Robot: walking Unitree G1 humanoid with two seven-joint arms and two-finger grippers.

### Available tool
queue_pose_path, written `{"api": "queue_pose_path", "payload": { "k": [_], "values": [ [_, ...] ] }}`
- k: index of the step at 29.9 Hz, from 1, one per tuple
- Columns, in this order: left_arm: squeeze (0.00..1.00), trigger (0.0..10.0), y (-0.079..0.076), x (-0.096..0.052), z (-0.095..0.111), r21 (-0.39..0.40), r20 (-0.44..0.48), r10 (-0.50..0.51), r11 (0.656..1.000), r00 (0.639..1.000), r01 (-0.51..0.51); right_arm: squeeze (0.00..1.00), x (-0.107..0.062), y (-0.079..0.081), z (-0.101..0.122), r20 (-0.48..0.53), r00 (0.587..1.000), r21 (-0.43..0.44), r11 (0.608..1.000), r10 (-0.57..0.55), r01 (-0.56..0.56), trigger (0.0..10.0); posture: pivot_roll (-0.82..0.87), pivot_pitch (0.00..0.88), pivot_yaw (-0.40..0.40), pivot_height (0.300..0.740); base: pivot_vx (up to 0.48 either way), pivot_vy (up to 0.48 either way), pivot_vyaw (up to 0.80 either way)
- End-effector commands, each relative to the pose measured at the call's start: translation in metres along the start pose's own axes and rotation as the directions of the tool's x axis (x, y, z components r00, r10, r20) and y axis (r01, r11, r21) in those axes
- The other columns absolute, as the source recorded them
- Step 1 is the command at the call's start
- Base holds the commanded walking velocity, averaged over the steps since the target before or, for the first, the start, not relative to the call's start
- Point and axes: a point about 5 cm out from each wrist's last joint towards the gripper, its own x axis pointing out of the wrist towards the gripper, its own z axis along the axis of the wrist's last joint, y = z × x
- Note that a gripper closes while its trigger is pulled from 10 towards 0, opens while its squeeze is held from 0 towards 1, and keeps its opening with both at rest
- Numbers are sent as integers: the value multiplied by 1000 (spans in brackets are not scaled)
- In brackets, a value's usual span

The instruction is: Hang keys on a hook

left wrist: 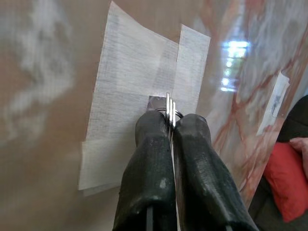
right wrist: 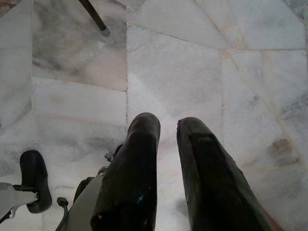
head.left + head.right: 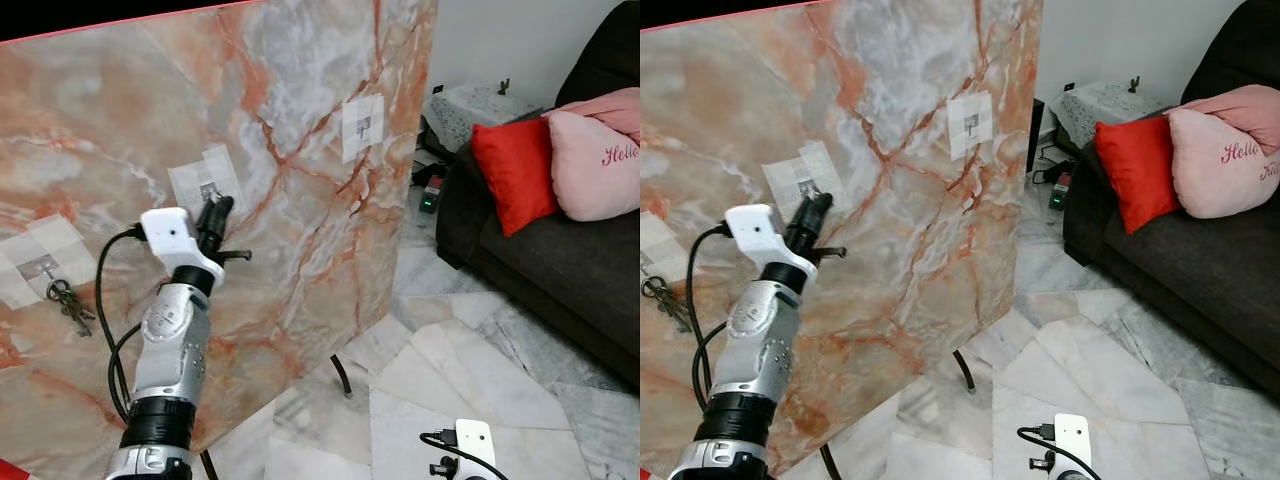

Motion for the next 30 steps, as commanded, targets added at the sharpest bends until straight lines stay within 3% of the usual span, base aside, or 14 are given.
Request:
{"api": "queue_pose_path", "payload": {
  "k": [1, 20, 30],
  "values": [
    [0, 10000, 6, 1, 2, -10, 6, 22, 1000, 1000, -22, 0, 0, -1, 3, 10, 1000, 11, 1000, -7, 6, 10000, -48, 0, -30, 740, 0, 0, 0],
    [0, 10000, 4, -9, -9, -58, -59, -34, 998, 998, 30, 0, 0, -1, 3, 9, 1000, 8, 1000, -3, 3, 10000, -46, 0, -34, 740, 0, 0, 0],
    [0, 10000, -6, -7, -3, -94, -20, -94, 991, 995, 92, 0, 0, -1, 3, 11, 1000, 10, 1000, -2, 2, 10000, -45, 0, -35, 740, 0, 0, 0]
  ]
}}
